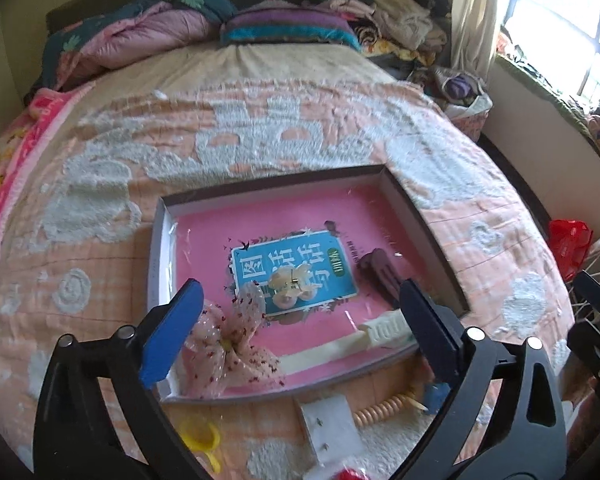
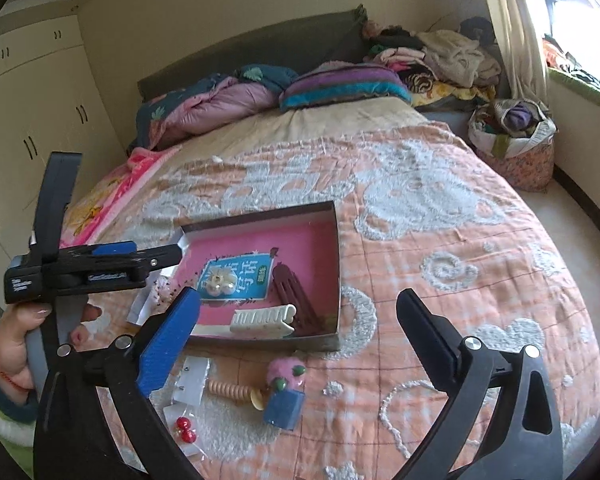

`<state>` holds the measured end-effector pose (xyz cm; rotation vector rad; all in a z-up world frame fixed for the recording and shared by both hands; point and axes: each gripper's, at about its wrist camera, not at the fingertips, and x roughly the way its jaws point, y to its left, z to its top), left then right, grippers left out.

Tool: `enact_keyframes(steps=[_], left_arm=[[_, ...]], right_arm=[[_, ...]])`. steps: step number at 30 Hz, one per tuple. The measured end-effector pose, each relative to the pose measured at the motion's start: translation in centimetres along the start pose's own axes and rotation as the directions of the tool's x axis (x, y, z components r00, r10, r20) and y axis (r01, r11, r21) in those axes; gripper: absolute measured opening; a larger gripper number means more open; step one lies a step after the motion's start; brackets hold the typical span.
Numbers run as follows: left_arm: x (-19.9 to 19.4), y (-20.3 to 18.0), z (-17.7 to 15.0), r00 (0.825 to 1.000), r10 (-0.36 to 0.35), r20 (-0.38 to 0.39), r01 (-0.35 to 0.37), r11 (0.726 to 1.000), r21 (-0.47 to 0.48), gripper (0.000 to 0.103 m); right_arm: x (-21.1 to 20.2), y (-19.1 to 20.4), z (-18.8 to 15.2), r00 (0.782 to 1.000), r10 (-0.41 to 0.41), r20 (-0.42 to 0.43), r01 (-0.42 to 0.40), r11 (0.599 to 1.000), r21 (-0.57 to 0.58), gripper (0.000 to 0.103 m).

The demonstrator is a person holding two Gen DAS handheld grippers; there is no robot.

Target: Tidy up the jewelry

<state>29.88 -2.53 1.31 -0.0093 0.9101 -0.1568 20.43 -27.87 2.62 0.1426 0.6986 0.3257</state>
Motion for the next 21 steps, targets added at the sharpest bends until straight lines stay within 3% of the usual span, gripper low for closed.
enact_keyframes(steps=[21], left_arm=[[-11.1, -0.2, -2.3, 0.983, 0.021, 0.18, -0.021, 1.0, 0.001, 0.093]], right_arm=[[-9.7, 3.6, 1.7, 0.982, 0.007, 0.188, 0.01, 0.996, -0.092, 0.099]])
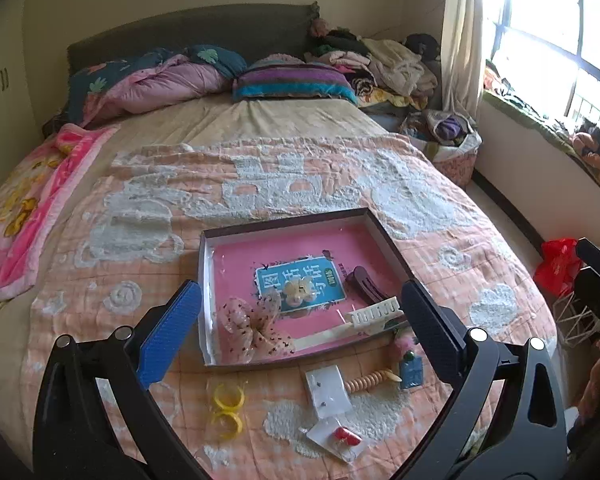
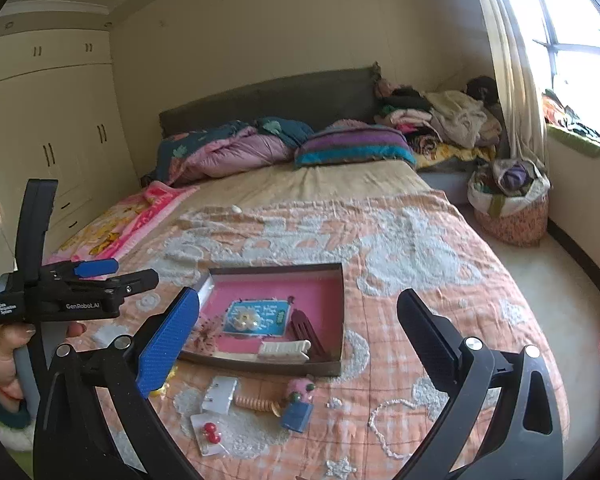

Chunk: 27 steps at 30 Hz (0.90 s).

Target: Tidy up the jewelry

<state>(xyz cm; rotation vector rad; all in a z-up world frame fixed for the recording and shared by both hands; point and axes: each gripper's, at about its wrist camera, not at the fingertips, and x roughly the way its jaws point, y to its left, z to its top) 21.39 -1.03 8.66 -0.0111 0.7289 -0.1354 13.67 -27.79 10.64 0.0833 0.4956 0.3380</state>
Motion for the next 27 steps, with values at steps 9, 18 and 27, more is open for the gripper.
enact_keyframes(steps=[9, 18, 27], left_arm=[[-3.8, 0.1, -0.3, 0.998, -0.014, 0.067, 0.014, 1.0, 0.001, 0.093], [-6.9, 0.4, -1.4, 0.993, -0.018, 0.113, 0.018, 1.0, -0.001, 0.094], [-8.3, 1.4, -3.5, 0.994, 0.001, 0.107, 0.0, 1.0, -0.011, 0.094]], right_arm=[[-3.3, 2.0, 1.3, 0.997, 0.033, 0.068, -0.031, 0.999, -0.039, 0.099], [-5.8, 3.8, 1.3, 0.995, 0.037, 0.097, -0.028, 0.996, -0.09, 0.099], [-6.7, 4.5, 0.1, 0.995, 0.054, 0.082, -0.046, 0.994, -0.103, 0.099]])
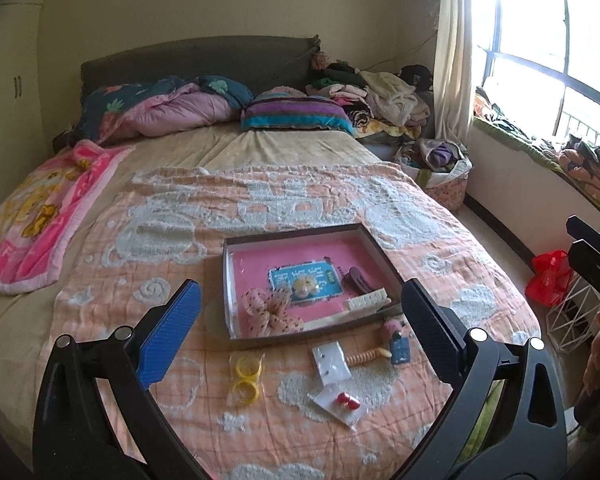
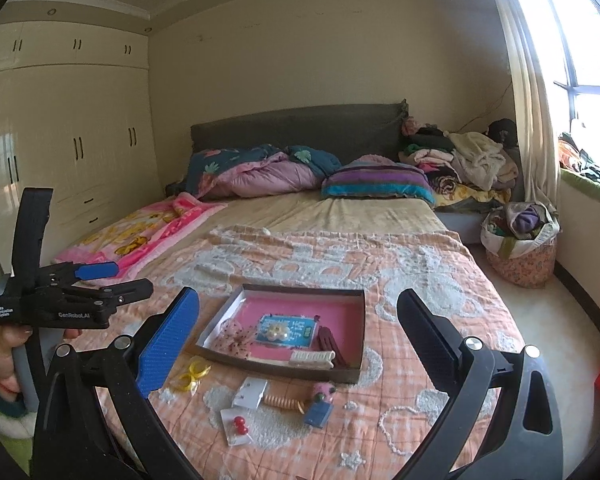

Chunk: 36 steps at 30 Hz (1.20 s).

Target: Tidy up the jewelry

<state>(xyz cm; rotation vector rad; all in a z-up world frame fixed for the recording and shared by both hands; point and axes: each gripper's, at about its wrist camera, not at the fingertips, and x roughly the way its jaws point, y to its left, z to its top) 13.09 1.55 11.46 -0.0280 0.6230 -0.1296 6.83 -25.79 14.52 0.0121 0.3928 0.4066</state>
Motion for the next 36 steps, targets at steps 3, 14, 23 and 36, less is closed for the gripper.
enact_keyframes(steps=[3, 14, 23, 36], left_arm=[[-0.1, 0.2, -0.9, 1.0, -0.001, -0.013, 0.001, 1.0, -0.006, 0.094], [0.8, -0.5, -4.6, 0.997, 0.001, -0.076, -0.002, 1.0, -0.007, 0.094], [2.0, -2.2, -7.4, 0.99, -0.001, -0.14, 0.005, 1.0, 0.031, 0.094], [4.1, -3.8, -10.8, 0.975, 0.009, -0.221, 0.007, 0.997, 0.071, 0.093]], right_arm=[[0.1, 0.2, -0.7, 1.0, 0.004, -0.018, -0.004, 1.0, -0.011, 0.099], [-0.1, 0.0, -3.3, 0.997, 0.007, -0.078, -0.006, 1.0, 0.007, 0.099], [0.8, -0.3, -6.1, 0.99, 0.004, -0.144, -0.004, 1.0, 0.003, 0.099], [2.1, -0.9, -10.4, 0.97, 0.006, -0.242, -0.009, 1.0, -0.011, 0.099]])
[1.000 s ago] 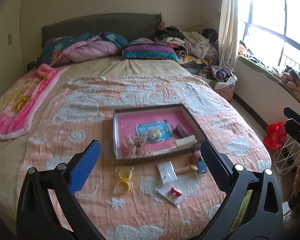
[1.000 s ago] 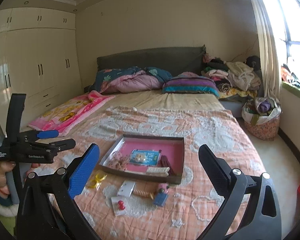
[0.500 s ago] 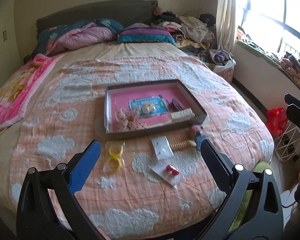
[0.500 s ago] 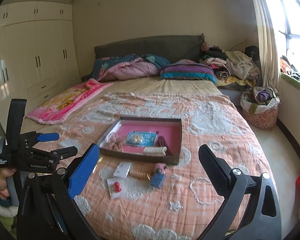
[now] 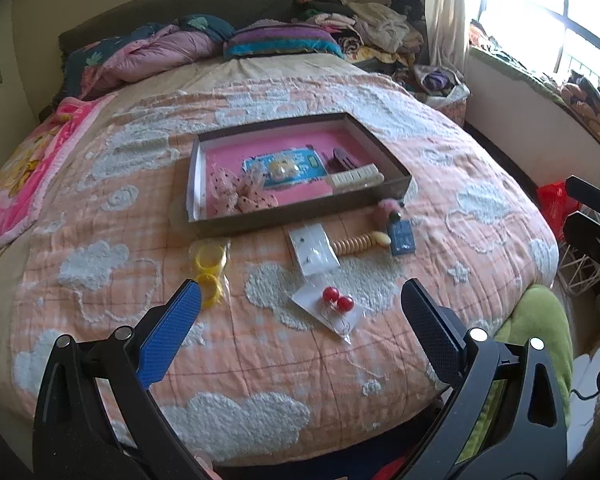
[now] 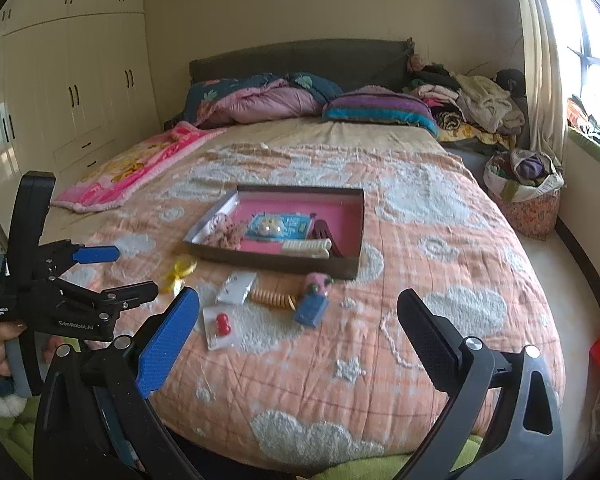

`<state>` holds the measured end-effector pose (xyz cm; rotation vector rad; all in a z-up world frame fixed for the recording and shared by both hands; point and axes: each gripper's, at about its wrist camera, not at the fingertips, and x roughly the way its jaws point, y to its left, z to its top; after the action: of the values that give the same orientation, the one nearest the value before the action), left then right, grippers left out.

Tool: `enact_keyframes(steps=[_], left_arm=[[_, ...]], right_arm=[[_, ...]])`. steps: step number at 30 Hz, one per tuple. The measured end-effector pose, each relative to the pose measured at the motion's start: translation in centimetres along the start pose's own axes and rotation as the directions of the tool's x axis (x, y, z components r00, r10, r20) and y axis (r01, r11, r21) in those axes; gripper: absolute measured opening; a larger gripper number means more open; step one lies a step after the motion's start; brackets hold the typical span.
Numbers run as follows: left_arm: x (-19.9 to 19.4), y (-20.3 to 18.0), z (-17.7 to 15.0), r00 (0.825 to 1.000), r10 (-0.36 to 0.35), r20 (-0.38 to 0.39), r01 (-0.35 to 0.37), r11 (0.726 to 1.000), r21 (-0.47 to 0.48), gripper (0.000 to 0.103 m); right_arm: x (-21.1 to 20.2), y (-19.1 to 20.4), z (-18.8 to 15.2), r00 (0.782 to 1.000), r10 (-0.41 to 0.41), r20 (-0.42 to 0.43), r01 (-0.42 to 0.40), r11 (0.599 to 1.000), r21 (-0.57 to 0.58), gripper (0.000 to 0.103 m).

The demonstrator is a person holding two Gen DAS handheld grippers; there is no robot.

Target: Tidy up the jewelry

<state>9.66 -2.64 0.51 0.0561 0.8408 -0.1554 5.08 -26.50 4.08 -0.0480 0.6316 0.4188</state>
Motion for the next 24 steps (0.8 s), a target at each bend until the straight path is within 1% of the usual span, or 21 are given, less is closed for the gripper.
enact_keyframes(steps=[11, 24], left_arm=[[3.4, -0.5, -1.4, 0.998, 0.009, -0.059, -0.009, 1.0, 0.007, 0.094], [7.6, 0.9, -1.0, 0.995, 0.017, -0.103, -0.021, 0.999, -0.038, 0.094]], right_arm=[[3.2, -1.4, -2.1, 0.997, -0.016, -0.076, 0.017, 1.0, 0.02, 0.099], [9.4, -2.0, -3.3, 0.983, -0.044, -0.177, 0.046, 0.999, 0.009, 0.099]])
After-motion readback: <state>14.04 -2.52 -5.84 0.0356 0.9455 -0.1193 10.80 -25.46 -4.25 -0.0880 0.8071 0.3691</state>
